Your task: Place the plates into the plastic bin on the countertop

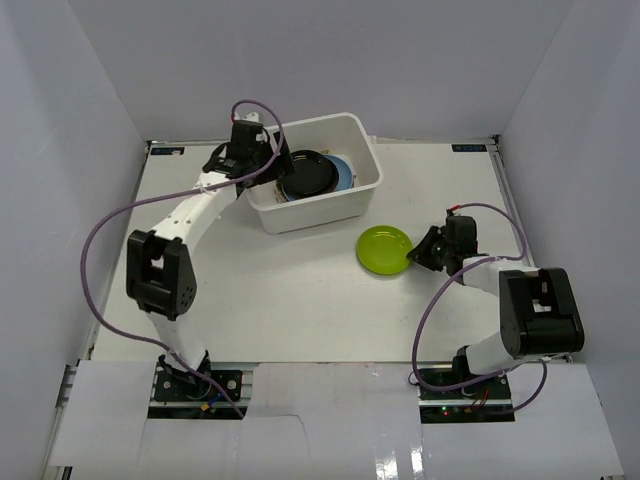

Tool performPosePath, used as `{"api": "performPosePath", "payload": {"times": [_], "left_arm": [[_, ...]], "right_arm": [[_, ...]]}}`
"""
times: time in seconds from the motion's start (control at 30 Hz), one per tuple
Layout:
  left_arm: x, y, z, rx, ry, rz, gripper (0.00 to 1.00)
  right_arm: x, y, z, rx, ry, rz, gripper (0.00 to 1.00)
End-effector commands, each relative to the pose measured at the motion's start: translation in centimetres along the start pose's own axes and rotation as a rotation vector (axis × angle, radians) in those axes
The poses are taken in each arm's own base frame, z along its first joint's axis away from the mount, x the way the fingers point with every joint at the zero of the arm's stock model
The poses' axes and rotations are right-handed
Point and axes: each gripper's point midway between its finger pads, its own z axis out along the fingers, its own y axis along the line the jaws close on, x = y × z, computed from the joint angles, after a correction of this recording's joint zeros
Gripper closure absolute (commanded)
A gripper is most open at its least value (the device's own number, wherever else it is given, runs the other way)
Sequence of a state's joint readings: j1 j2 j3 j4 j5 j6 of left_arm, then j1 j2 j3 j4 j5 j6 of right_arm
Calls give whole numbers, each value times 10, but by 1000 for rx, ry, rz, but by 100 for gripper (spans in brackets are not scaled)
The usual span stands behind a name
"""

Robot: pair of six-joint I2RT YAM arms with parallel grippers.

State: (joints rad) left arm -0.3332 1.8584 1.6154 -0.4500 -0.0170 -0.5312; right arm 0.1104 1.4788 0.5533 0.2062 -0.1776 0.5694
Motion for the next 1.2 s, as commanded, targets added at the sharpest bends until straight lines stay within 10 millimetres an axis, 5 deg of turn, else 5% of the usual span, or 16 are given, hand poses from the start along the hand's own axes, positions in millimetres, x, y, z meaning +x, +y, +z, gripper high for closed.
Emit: {"api": "performPosePath", "payload": {"times": [0.0, 0.07, 0.1, 0.23, 0.33, 0.4, 0.5, 0.7, 0.8, 0.83, 0.87, 1.0, 1.17], "left_arm": [[-47, -32, -84, 158, -176, 40, 2], [-47, -35, -106, 190, -200, 61, 2], [-55, -40, -135, 223, -250, 82, 2], [-32, -31, -182, 268, -290, 125, 2], [-23, -29, -224, 325, -356, 146, 2], [-1, -20, -227, 336, -346, 153, 2], [19, -11, -251, 371, -395, 166, 2], [42, -1, -280, 386, -450, 215, 2], [51, 11, -281, 351, -470, 203, 2], [51, 20, -280, 311, -486, 191, 2], [52, 26, -280, 290, -500, 180, 2], [58, 45, -279, 229, -539, 149, 2], [56, 46, -272, 207, -541, 157, 2]], "right_arm": [[-24, 2, -6, 15, -103, 25, 89], [-32, 2, -16, 25, -141, 23, 92], [-38, 3, -22, 33, -167, 16, 92], [-83, 32, -73, -1, -327, -64, 92], [-128, 87, -138, -140, -502, -123, 92], [-153, 127, -173, -244, -563, -161, 92], [-171, 184, -198, -369, -585, -234, 92], [-183, 280, -156, -424, -507, -356, 92], [-189, 321, -117, -434, -442, -392, 92], [-172, 322, -79, -391, -353, -411, 92], [-187, 341, -85, -405, -389, -418, 92], [-173, 354, -21, -378, -288, -436, 92], [-156, 355, 18, -345, -231, -434, 91]]}}
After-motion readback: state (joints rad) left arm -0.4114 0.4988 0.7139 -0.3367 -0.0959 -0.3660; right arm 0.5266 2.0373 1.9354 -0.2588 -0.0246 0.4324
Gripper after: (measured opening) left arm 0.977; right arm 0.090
